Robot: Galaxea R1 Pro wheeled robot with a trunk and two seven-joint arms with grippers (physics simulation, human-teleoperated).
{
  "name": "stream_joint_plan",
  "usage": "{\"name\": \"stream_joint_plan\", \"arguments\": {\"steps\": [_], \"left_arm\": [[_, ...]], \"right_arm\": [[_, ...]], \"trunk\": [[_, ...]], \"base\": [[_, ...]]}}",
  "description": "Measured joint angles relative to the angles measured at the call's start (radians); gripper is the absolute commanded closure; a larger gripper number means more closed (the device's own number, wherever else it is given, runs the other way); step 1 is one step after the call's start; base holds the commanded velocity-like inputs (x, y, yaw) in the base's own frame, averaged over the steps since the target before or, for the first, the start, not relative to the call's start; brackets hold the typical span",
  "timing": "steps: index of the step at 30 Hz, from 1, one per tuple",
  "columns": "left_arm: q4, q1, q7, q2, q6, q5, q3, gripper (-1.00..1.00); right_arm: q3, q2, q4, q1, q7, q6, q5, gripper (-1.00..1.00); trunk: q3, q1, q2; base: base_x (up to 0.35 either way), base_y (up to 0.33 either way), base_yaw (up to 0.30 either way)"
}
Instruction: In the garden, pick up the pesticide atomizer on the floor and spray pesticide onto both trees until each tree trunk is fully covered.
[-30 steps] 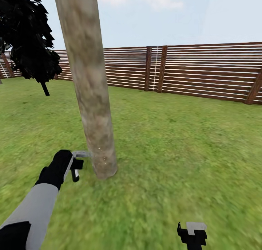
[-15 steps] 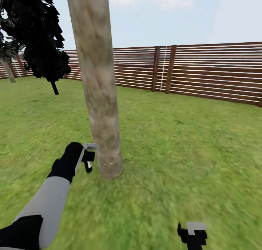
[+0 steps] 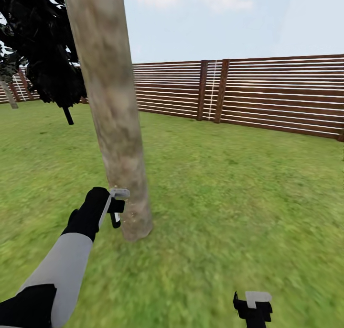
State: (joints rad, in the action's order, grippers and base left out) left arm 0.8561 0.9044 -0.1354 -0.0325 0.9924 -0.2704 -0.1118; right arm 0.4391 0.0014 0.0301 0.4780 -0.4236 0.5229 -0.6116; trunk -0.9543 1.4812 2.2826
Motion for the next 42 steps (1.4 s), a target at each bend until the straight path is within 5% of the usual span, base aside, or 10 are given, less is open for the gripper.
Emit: {"name": "stream_joint_plan", "arguments": {"steps": [5,8,9,11,12,13,14,17,23,42], "left_arm": [[-0.002,-0.003,0.002,0.018,-0.001,-0.007,-0.008,1.00],[-0.013,-0.004,0.000,0.111,-0.003,-0.014,-0.012,1.00],[-0.019,-0.007,0.000,0.121,-0.004,0.003,-0.010,1.00],[-0.025,-0.031,0.000,0.111,-0.008,0.014,-0.007,1.00],[-0.027,-0.048,-0.001,0.070,-0.013,0.005,-0.005,1.00],[-0.027,-0.053,0.001,0.037,-0.013,0.034,-0.005,1.00],[-0.027,-0.056,0.002,0.012,-0.014,0.016,-0.002,1.00],[-0.027,-0.058,0.010,-0.019,-0.016,0.006,-0.005,1.00],[-0.028,-0.077,0.014,0.028,-0.017,-0.003,-0.016,1.00],[-0.013,-0.085,0.016,0.025,-0.019,0.003,-0.018,1.00]], "right_arm": [[0.000,0.000,0.000,0.000,0.001,0.000,0.001,-1.00],[0.000,0.000,0.000,0.000,0.001,0.000,0.002,-1.00],[0.000,0.000,0.000,0.000,0.001,0.000,0.002,-1.00],[0.000,0.001,0.000,0.000,0.001,0.000,0.002,-1.00],[0.000,0.001,0.000,0.000,0.001,0.000,0.002,-1.00],[0.000,0.001,0.000,0.000,0.001,0.000,0.003,-1.00],[0.000,0.001,0.000,0.000,0.001,0.000,0.003,-1.00],[0.000,0.002,0.000,0.000,0.001,0.000,0.003,-1.00],[0.000,-0.002,0.000,0.000,0.000,-0.001,0.000,-1.00],[0.000,0.003,-0.002,0.000,0.000,0.000,0.001,-1.00]], "trunk": [[0.000,0.000,0.000],[0.000,0.000,0.000],[0.000,0.000,0.000],[0.000,0.000,0.000],[0.000,0.000,0.000],[0.000,0.000,0.000],[0.000,0.000,0.000],[0.000,0.000,0.000],[0.000,0.000,0.000],[0.000,0.000,0.000]], "base": [[0.090,-0.084,0.000],[0.006,-0.005,0.000],[0.001,-0.001,0.000],[0.000,0.000,0.025],[0.000,0.000,0.149],[0.000,0.000,0.212],[0.000,0.000,0.244],[0.058,-0.041,0.184],[0.124,-0.223,0.014],[0.002,-0.277,0.058]]}}
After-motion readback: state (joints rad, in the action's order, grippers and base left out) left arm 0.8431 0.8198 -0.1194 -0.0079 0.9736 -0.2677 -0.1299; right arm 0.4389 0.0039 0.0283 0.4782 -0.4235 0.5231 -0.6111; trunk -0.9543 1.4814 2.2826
